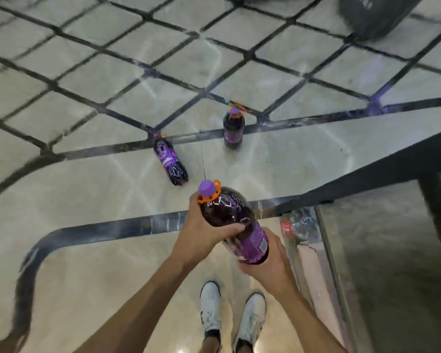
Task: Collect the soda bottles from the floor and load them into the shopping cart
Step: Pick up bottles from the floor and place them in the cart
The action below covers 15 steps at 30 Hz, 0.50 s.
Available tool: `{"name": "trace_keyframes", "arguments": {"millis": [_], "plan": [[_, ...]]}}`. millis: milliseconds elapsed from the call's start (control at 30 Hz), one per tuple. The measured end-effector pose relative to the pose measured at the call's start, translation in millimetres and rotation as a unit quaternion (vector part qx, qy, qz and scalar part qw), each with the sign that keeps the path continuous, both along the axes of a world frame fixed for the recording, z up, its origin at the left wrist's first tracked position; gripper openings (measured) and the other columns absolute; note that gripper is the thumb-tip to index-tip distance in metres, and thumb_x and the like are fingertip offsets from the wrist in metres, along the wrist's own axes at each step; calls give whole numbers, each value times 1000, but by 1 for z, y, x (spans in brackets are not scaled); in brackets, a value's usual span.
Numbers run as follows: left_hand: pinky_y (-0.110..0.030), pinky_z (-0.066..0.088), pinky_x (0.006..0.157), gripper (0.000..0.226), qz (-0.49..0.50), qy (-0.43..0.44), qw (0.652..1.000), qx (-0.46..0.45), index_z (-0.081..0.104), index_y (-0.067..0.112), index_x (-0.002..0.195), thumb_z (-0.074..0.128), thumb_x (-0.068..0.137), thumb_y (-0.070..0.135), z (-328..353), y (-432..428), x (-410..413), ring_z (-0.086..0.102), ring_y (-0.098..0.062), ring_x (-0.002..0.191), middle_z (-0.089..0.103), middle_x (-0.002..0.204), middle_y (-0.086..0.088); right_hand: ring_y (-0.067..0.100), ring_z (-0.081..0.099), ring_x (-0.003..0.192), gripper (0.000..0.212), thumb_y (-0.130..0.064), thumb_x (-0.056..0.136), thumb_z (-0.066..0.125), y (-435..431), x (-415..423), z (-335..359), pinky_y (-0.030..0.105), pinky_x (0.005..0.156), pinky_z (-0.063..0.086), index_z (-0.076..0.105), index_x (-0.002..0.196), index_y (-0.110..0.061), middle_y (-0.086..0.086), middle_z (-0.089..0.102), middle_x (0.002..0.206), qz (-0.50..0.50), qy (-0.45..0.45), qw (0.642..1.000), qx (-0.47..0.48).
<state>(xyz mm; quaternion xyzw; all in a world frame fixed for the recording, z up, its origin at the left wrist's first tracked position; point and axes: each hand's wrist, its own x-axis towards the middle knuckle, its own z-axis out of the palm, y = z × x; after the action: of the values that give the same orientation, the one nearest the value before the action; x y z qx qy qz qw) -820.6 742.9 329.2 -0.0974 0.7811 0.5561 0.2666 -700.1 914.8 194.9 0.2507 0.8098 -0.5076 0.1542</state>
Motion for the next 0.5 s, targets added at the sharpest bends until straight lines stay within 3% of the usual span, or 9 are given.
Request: {"name": "trace_keyframes", "arguments": {"millis": [67,167,233,300,433,500], "plan": [[-24,49,101,100,-34,32,999,-27,40,35,137,100,57,33,87,4,4,56,20,105,59,121,24,12,67,110,89,-43,52,97,-5,7,84,41,85,62,55,131,-41,-16,67,117,-30,17,999,-14],[-31,51,101,98,-77,90,991,-57,42,46,128,97,47,57,196,16,6,61,9,107,63,116,27,11,71,102,84,-29,55,100,-9,20,204,39,76,64,57,126,-44,-14,70,113,-84,54,994,-51],[-37,51,102,96,-108,128,984,-56,44,49,125,91,43,67,252,28,11,63,0,110,64,117,26,15,74,95,79,-23,59,98,-12,29,257,38,68,64,60,128,-36,-7,74,110,-110,62,990,-54],[-39,49,103,92,-143,164,974,-55,41,55,122,88,44,71,299,42,17,62,-5,113,64,117,26,8,73,88,73,-28,61,96,-10,35,301,32,66,61,61,125,-33,-9,74,105,-136,82,986,-45],[-30,47,97,89,-192,209,959,-16,39,56,118,87,44,69,362,57,34,60,-2,109,59,108,34,16,69,72,62,-10,62,93,-1,62,377,36,57,57,65,116,-24,4,75,93,-195,110,974,-19],[-23,47,92,91,-214,229,950,14,46,48,120,88,42,67,381,65,41,60,7,106,61,109,31,11,68,70,62,-15,59,94,3,80,401,42,60,60,64,112,-26,0,75,91,-243,118,963,10]]}}
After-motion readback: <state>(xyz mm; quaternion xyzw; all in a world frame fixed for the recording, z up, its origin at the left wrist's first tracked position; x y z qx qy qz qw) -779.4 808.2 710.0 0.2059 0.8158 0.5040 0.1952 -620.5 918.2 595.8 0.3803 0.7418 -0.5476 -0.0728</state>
